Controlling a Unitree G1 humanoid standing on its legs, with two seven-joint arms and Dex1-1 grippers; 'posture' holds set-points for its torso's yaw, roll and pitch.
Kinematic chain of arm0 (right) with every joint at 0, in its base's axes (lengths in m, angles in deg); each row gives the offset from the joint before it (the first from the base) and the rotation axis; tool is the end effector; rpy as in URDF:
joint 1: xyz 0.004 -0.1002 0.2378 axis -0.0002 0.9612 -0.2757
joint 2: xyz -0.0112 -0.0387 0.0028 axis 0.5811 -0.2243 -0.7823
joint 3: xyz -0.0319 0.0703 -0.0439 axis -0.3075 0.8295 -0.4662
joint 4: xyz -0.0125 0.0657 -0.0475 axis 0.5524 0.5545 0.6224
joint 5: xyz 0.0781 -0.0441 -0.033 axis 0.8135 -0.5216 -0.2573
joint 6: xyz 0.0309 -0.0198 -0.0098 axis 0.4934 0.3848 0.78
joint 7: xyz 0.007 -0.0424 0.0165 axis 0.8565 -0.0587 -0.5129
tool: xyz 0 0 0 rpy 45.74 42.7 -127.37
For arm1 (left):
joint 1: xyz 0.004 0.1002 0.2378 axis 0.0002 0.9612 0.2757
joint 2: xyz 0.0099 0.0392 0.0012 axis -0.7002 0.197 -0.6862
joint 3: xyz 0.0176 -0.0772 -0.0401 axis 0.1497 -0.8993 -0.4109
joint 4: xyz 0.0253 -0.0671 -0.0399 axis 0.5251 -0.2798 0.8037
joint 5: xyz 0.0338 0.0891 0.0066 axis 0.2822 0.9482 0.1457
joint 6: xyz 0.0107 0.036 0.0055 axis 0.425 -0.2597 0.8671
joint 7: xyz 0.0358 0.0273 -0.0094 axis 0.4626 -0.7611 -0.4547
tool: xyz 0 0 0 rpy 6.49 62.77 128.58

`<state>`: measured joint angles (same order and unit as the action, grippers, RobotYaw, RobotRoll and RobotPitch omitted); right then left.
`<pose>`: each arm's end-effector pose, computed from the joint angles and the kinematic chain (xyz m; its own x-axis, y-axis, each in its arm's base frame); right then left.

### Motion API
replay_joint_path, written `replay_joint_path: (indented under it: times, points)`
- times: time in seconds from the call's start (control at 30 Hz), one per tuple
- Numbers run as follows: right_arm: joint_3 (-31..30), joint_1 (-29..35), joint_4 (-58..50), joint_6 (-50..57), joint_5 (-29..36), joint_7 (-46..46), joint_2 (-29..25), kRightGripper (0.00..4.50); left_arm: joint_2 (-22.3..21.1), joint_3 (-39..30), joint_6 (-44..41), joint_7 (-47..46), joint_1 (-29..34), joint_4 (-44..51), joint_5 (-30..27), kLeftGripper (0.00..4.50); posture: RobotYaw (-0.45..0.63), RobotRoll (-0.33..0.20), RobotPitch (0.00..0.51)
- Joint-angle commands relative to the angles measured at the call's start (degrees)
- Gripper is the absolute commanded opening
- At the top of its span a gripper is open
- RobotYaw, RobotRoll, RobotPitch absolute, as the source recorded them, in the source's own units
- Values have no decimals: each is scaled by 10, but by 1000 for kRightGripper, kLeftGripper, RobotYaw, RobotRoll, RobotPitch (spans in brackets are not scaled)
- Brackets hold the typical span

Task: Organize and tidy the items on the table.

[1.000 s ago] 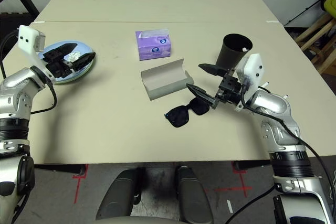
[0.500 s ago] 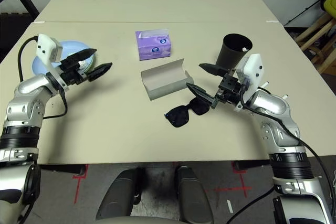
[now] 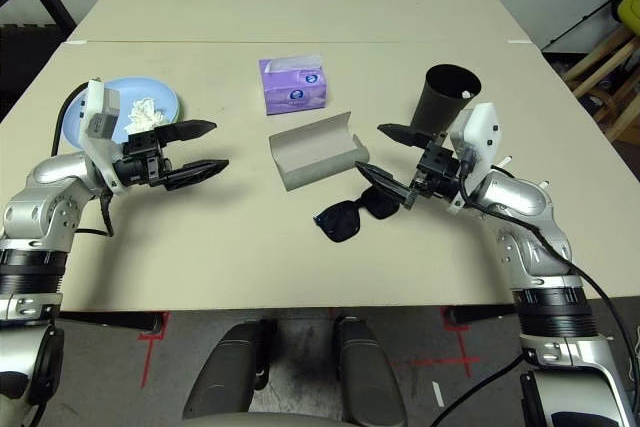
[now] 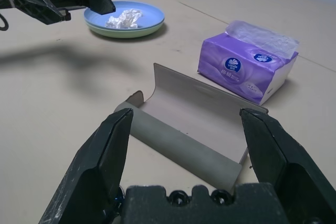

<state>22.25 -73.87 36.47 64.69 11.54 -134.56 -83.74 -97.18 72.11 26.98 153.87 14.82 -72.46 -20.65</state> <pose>0.2492 -0.2410 0.1587 0.5528 0.8316 0.0544 -0.7976 0.5468 -0.2546 0.2757 0.2514 0.1825 0.3498 -0.9364 -0.0282 0.9265 0.3414 0.1583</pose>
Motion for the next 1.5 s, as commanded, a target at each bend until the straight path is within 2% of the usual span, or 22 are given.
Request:
replay_joint_path:
  times: [0.03,0.27,0.53,0.73,0.93,1.07,1.17,1.27,1.5]
  points:
    - [2,2,-3,10,4,-15,-15,4500,-6,35,56,59,-5,-31,28,4462,86,0,191]
    - [5,-4,-7,17,7,-29,-28,4500,3,69,156,132,-30,-107,55,4462,76,0,197]
    - [-5,-14,-6,21,-2,-45,-41,4500,-12,100,186,188,-46,-130,49,4462,71,0,195]
    - [-60,-61,-17,55,-80,-39,-89,4500,-14,121,198,188,-54,-147,44,4462,65,0,200]
    - [-91,-88,-94,161,-91,-29,-127,4500,0,120,218,188,-61,-169,52,4462,60,0,202]
    - [-117,-97,-119,175,-118,-35,-146,4500,6,116,223,188,-66,-179,57,4462,61,0,204]
    - [-171,-114,-162,166,-160,-85,-191,4500,5,121,225,188,-67,-179,57,4462,66,0,210]
    - [-205,-138,-154,113,-205,-113,-215,4500,10,121,231,188,-70,-185,64,4462,62,0,210]
    - [-259,-200,-124,36,-284,-155,-216,4500,24,119,233,187,-72,-194,75,4462,75,0,216]
